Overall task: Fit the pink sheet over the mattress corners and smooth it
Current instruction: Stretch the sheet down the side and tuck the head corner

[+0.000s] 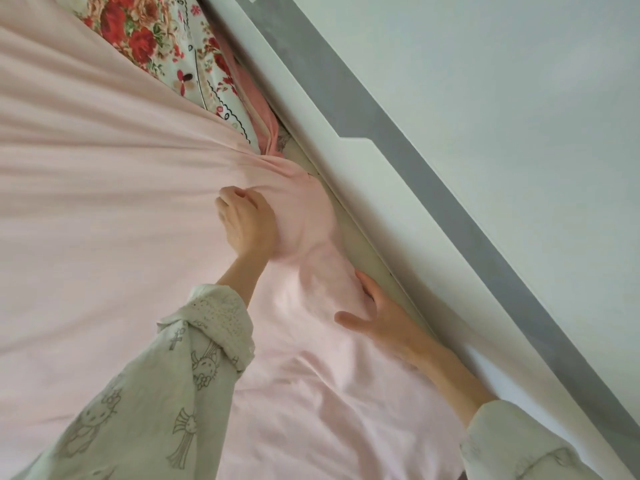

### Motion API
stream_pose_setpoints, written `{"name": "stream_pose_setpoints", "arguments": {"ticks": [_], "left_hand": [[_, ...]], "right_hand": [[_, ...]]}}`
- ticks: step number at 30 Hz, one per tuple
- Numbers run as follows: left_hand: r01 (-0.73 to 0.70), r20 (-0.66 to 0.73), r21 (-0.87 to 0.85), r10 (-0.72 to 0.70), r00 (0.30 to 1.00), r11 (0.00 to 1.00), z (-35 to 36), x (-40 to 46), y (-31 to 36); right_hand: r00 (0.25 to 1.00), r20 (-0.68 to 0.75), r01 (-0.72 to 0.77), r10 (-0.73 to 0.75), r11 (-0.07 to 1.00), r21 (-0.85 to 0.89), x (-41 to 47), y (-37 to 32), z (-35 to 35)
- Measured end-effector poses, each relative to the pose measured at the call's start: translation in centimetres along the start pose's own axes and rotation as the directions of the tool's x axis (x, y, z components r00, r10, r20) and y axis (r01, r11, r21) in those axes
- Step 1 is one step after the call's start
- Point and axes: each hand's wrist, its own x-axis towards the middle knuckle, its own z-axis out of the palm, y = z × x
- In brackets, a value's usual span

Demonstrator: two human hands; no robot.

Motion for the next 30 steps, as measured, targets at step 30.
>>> {"name": "stream_pose_setpoints", "arguments": {"ticks": [30], "left_hand": [[-0.566,0.591,0.273,0.328,0.737,0.778,3.1,-5.6,-4.8]], "right_hand": [[0.839,-0.456,-0.122,-0.297,0.714,-0.69,0.8,2.8,0.0]]}}
